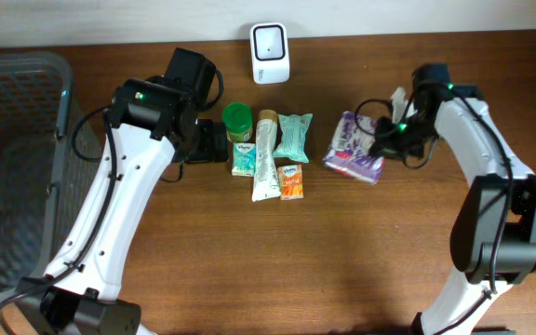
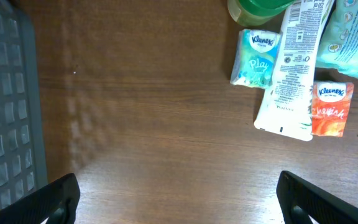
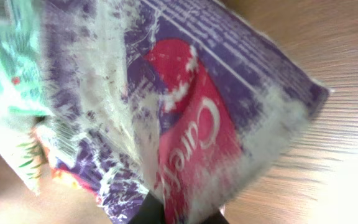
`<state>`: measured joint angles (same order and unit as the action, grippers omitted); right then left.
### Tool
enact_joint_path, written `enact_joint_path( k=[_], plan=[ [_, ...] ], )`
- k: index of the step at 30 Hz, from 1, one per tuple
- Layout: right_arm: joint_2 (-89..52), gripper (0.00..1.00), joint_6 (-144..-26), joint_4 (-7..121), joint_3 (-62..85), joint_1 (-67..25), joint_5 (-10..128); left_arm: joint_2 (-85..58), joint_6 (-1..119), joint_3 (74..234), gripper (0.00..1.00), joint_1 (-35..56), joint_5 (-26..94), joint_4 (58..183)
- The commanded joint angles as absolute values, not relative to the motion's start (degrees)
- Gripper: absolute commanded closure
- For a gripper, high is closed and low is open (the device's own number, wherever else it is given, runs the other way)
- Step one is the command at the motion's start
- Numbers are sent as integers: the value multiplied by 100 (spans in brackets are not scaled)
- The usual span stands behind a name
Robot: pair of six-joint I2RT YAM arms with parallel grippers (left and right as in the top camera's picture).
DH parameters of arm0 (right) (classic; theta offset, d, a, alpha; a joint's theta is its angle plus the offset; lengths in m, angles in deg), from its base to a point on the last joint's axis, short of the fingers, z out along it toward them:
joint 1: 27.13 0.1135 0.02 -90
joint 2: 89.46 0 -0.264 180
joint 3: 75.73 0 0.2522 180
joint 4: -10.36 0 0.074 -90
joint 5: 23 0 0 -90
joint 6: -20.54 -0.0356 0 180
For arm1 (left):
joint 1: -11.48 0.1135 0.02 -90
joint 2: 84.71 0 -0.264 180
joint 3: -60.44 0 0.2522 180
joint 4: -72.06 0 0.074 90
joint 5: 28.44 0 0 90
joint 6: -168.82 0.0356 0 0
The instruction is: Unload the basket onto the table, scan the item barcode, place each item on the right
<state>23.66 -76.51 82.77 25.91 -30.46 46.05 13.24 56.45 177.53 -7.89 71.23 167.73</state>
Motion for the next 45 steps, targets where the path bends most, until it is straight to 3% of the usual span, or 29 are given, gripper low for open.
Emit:
enact_joint_path(
  k=[1, 11, 15, 20, 23, 26, 32, 35, 37, 41, 45],
  plan=[
    [2193, 96, -7592, 8345, 2858, -2876, 6190, 1300, 5568, 17766, 1, -763, 7125, 16778],
    [2901, 96, -6772, 6990, 2641, -839, 5341, 1300, 5568, 17766, 1, -763, 7123, 16778],
    [2899, 96, -6757, 6671, 2654, -498, 5186, 1300, 5568, 17766, 1, -763, 7125, 16778],
    [2897, 96, -6814, 8760, 3907, -1490, 5425, 1300, 5568, 17766, 1, -763, 7125, 16778],
    [2899, 96, -6774, 9989, 3850, -2060, 5693, 1300, 5570, 17766, 1, -763, 7123, 16778],
    [2899, 96, -6774, 10452, 3424, -2045, 5370, 1300, 5568, 17766, 1, -763, 7123, 16778],
    [2899, 96, -6857, 9401, 2283, -1315, 3648, 1300, 5570, 17766, 1, -763, 7123, 16778],
    [2899, 96, -8534, 8006, 2300, -731, 3392, 1300, 5570, 17766, 1, -763, 7125, 16778],
    [2899, 96, -8798, 7532, 2442, -659, 3313, 1300, 5570, 17766, 1, -763, 7123, 16778],
    [2897, 96, -8411, 8487, 3192, -1282, 3923, 1300, 5570, 17766, 1, -763, 7125, 16778],
    [2899, 96, -7091, 8887, 3557, -2113, 4065, 1300, 5570, 17766, 1, -763, 7123, 16778]
  ],
)
